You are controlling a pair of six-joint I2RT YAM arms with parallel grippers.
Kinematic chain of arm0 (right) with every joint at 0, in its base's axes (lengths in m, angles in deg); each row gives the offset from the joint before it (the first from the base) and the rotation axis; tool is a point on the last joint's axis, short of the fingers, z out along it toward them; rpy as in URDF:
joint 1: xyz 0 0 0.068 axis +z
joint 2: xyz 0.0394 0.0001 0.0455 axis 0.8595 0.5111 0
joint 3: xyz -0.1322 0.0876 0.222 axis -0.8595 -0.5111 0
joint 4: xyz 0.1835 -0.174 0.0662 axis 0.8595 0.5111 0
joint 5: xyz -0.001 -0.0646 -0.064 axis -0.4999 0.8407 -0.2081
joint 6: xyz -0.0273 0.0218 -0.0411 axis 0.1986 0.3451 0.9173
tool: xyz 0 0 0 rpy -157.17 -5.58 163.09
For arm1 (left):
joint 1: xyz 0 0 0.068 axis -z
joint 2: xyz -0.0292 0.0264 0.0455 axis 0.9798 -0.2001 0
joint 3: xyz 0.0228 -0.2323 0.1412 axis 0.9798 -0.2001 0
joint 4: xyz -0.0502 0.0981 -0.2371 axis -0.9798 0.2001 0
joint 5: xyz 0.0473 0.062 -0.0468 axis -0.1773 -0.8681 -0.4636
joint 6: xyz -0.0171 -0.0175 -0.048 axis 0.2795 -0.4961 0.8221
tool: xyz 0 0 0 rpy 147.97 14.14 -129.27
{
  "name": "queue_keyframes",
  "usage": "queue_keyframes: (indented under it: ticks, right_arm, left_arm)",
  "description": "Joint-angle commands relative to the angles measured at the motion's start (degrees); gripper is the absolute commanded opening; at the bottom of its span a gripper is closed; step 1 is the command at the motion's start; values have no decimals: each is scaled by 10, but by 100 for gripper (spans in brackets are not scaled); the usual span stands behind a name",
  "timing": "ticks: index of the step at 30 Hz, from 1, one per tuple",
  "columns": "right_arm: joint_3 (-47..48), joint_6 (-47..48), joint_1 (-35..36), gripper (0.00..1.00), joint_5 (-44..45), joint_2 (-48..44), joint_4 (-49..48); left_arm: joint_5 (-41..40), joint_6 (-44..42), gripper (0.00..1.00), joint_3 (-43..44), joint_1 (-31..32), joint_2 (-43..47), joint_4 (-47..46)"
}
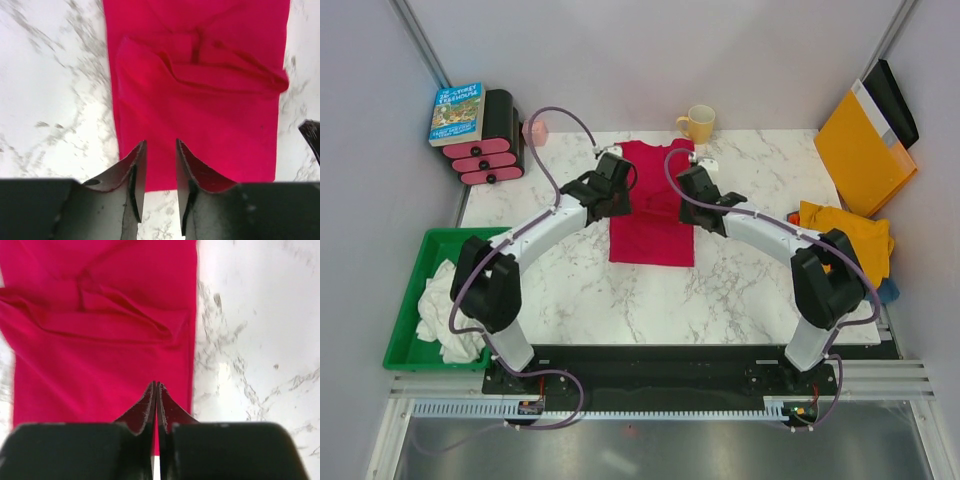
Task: Fold and stack the t-shirts
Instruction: Fold the folded rectangular tshirt in 1/3 of the way
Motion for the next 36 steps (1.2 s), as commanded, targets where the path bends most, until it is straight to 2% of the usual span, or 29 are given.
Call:
queue_keyframes:
  ticks: [1, 2, 8, 16, 20, 25, 31, 34, 36]
  right_arm:
    - [-58, -24, 4, 1, -26, 25, -26]
    - [-61, -24, 9, 0, -28, 32, -29]
    - [-74, -36, 22, 0, -39, 56, -31]
    - [-153, -70, 53, 0, -36, 27, -16]
    - [-203, -90, 83, 0, -31, -19, -4]
    - [-268, -130, 130, 0, -24, -98, 30]
    - [-319, -183, 190, 0, -31, -201, 92]
    - [-329, -197, 209, 0, -27, -240, 121]
    - [-327, -198, 220, 1, -15, -257, 129]
  left_arm:
    - [33, 33, 33, -67, 27, -15, -39]
    - [36, 36, 30, -76, 29, -19, -45]
    - [43, 65, 27, -126, 38, -52, -54]
    - [41, 110, 26, -211, 58, -31, -54]
    - [34, 135, 26, -273, 92, 17, -45]
    - [21, 170, 26, -331, 135, 118, -3]
    - [26, 236, 27, -384, 215, 226, 62]
    - [48, 265, 27, -403, 260, 245, 79]
    - [33, 291, 27, -408, 292, 264, 89]
